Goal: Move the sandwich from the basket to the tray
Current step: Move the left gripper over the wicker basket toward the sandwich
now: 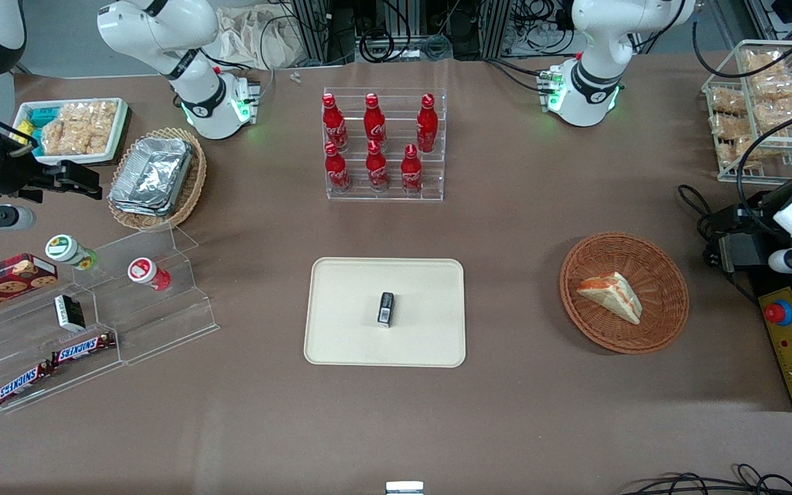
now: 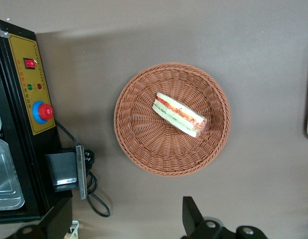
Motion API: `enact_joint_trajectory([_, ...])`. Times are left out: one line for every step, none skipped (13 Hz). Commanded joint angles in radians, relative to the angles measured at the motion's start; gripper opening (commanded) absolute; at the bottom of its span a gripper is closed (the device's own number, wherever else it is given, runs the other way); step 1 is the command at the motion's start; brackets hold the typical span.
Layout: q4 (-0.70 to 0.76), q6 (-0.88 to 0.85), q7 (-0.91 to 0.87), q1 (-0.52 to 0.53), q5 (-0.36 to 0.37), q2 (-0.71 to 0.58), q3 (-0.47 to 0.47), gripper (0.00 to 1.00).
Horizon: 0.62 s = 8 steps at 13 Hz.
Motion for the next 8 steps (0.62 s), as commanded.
enact_joint_trajectory([0.027,-0.015,0.006,-0.017,-0.013,0.006,0.020,0.99])
enact_joint_trajectory([0.028,-0.014,0.006,-0.017,-0.011,0.011,0.020,0.99])
enact_joint_trajectory([0.028,-0.013,0.004,-0.019,-0.011,0.015,0.020,0.99])
enact_joint_trajectory([0.026,-0.014,0.003,-0.020,-0.008,0.023,0.020,1.00])
enact_joint_trajectory([0.018,-0.013,0.004,-0.022,-0.002,0.025,0.018,1.00])
enact_joint_trajectory([0.014,-0.010,0.006,-0.022,-0.001,0.037,0.018,0.99])
enact_joint_trajectory([0.003,-0.007,0.007,-0.019,-0.013,0.040,0.020,1.00])
enact_joint_trajectory([-0.026,0.021,0.006,-0.014,-0.025,0.042,0.020,1.00])
